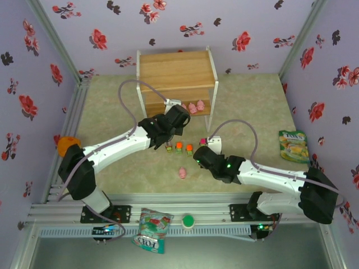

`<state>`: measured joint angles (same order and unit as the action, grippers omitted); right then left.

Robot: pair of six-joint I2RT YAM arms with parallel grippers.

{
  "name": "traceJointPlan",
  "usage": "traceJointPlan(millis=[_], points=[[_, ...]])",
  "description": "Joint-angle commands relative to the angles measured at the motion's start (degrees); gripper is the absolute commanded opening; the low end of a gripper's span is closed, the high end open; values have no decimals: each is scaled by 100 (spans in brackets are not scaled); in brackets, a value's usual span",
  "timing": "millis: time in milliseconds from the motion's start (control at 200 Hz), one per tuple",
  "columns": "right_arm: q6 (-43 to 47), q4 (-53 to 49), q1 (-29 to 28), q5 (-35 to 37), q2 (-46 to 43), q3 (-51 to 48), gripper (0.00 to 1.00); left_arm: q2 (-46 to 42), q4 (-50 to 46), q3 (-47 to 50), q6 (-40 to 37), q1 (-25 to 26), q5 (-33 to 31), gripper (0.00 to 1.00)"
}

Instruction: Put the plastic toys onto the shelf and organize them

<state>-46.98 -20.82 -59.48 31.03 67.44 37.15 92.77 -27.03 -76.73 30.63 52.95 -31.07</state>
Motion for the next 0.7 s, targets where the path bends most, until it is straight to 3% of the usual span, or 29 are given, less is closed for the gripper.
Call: traceJointPlan(millis=[0,690], points=[[39,49,50,-30,78,77,45,134,54,-256,-233,-141,-141,37],[-46,-63,63,-31,-2,70,45,588,268,-685,-317,-522,110,37]])
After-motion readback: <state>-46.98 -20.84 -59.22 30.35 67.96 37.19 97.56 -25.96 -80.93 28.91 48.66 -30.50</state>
